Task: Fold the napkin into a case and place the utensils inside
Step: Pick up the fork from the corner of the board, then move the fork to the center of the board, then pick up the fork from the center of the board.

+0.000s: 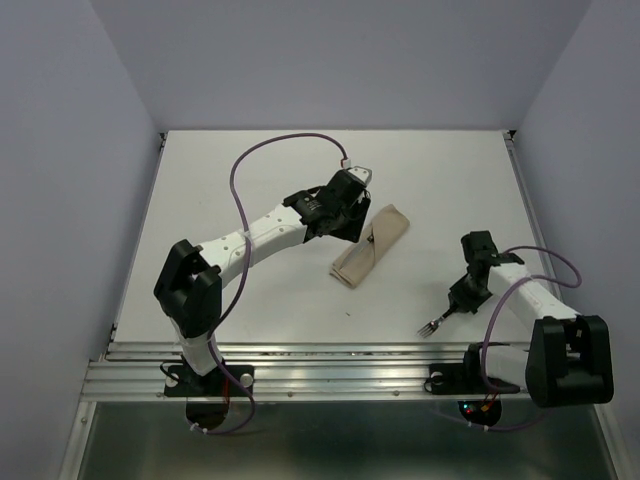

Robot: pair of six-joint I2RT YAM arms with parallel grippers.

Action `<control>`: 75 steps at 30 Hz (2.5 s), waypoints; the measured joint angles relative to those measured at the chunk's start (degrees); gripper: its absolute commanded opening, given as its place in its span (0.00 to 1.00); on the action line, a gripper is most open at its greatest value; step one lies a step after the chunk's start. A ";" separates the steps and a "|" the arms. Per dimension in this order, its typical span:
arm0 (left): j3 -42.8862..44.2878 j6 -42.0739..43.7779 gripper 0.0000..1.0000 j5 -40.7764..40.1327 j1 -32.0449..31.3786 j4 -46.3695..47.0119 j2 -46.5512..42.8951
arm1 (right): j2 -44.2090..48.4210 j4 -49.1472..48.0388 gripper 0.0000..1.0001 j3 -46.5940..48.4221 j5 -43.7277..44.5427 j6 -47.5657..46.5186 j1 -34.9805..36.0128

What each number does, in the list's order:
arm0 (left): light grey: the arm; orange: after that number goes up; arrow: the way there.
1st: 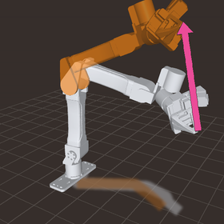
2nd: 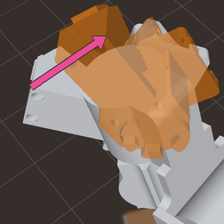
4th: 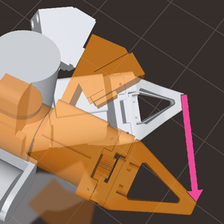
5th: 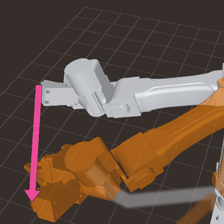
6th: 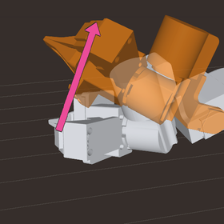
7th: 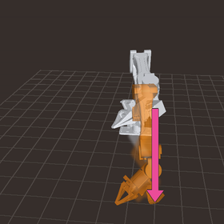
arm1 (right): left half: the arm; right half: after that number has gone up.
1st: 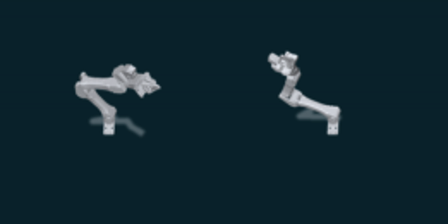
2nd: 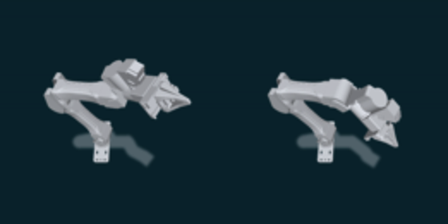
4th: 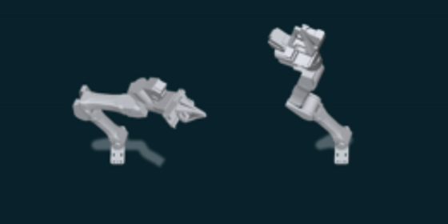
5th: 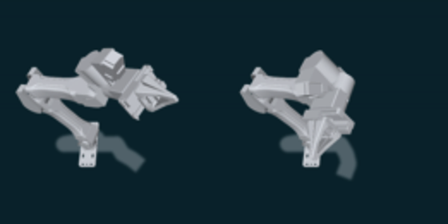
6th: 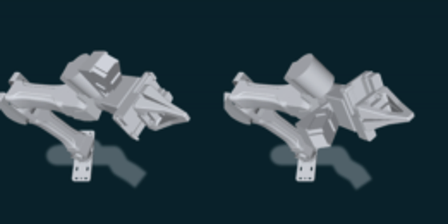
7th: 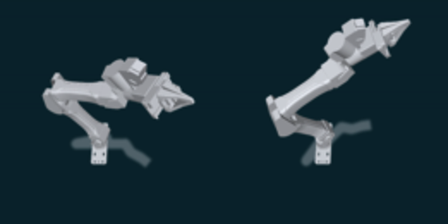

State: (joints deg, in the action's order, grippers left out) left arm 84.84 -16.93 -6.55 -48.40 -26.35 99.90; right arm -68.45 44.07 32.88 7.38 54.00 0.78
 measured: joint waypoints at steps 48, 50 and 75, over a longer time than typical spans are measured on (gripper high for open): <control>-7.06 -5.18 0.64 2.45 -15.47 5.03 7.45 | -4.55 -17.53 1.00 12.98 10.97 -7.02 4.79; -5.31 -5.18 0.64 2.71 -16.06 4.79 9.77 | -3.50 -18.97 1.00 12.92 10.32 -8.52 4.42; 4.20 -4.42 0.43 0.57 -16.37 2.29 20.70 | -4.04 -22.03 1.00 12.92 2.82 -15.89 -0.39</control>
State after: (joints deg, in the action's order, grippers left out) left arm 89.03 -21.34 -5.98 -64.77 -24.05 120.60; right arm -72.49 22.04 45.80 10.20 38.11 0.38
